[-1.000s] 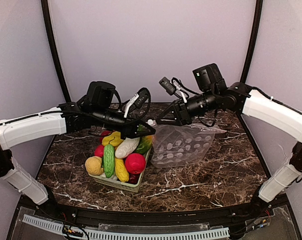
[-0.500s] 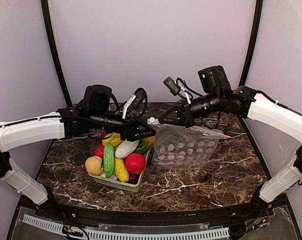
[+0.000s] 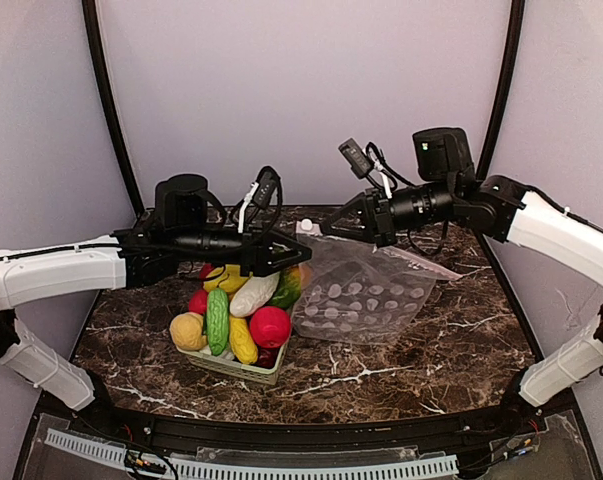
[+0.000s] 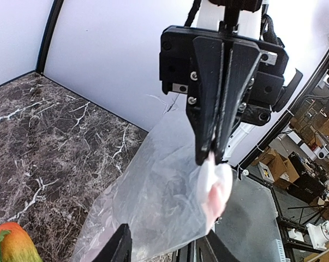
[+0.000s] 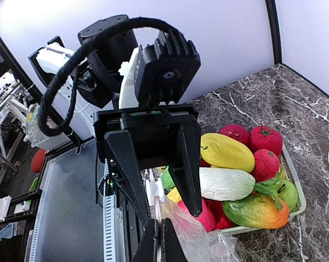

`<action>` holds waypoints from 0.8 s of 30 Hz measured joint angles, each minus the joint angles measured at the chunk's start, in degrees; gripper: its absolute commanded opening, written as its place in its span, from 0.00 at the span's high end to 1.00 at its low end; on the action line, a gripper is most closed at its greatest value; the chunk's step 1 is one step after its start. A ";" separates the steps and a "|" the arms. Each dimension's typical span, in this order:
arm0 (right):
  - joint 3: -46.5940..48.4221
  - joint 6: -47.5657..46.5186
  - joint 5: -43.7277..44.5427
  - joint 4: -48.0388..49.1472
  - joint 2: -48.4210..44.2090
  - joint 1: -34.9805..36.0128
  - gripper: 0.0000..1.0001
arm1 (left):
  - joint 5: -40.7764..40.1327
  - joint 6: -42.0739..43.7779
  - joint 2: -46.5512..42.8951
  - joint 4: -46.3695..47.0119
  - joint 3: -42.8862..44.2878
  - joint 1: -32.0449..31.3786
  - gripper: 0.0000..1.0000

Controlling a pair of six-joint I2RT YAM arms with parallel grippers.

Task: Place the food in the zip-top bag and seal the zipper
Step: Pass from the right arm to the left

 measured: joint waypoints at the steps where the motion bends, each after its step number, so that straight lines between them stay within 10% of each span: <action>1: -0.13 0.11 -0.02 0.09 0.00 0.00 1.00 | 0.22 -0.42 -0.02 0.63 -0.09 0.00 0.59; 14: -0.70 1.79 -0.66 0.57 0.00 -0.15 1.00 | 1.46 -4.24 -1.70 7.15 -2.25 0.02 0.74; 21: -1.20 2.51 -1.11 0.68 0.00 -0.26 1.00 | 1.92 -6.05 -1.70 9.20 -2.82 0.04 0.99; 24: -1.22 2.69 -1.29 0.83 0.00 -0.37 0.83 | 1.99 -6.05 -1.70 9.84 -3.10 0.09 0.99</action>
